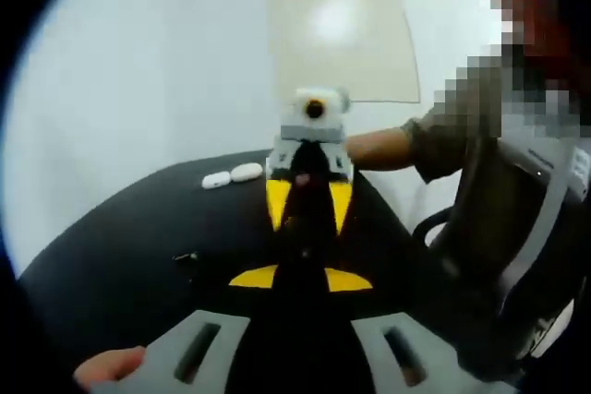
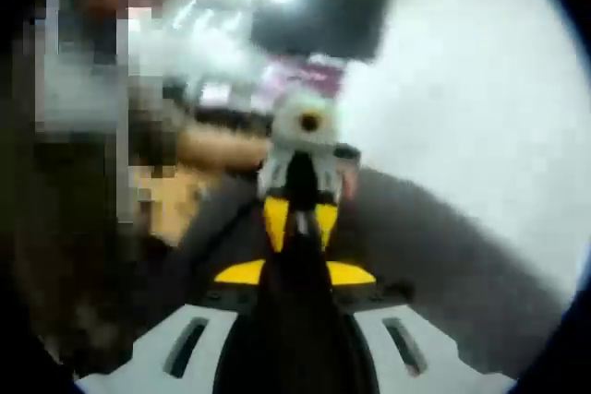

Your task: Pick up three earphones and place each one into its charging case using tactile feedback, ensure that each earphone is properly inserted and securely positioned inside the case.

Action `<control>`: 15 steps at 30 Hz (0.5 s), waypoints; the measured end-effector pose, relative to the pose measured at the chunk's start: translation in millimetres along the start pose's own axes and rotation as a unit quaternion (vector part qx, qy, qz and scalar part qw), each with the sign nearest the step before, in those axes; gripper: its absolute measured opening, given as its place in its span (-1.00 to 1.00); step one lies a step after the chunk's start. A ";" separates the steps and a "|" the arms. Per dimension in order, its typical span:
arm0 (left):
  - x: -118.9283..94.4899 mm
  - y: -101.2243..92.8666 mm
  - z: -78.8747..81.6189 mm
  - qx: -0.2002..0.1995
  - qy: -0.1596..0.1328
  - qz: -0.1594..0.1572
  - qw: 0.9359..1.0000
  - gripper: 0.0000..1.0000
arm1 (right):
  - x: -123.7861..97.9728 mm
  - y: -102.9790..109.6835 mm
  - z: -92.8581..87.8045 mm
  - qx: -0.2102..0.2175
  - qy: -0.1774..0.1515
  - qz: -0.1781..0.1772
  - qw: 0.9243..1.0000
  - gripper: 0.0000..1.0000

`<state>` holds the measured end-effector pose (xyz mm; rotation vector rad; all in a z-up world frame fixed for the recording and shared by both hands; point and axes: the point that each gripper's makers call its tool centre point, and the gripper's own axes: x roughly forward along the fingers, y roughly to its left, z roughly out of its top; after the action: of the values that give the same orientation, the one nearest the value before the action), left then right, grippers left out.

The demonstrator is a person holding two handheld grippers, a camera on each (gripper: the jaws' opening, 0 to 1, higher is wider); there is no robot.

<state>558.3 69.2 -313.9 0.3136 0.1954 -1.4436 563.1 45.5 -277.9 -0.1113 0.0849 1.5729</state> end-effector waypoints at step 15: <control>3.1 2.7 -5.7 -0.026 -0.003 -0.005 1.000 -0.71 | 3.9 -8.4 67.1 0.130 -0.115 0.084 0.981 -0.41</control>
<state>561.7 68.4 -320.0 0.2667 0.2289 -1.4472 570.3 57.7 -211.7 0.2891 0.1202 1.7174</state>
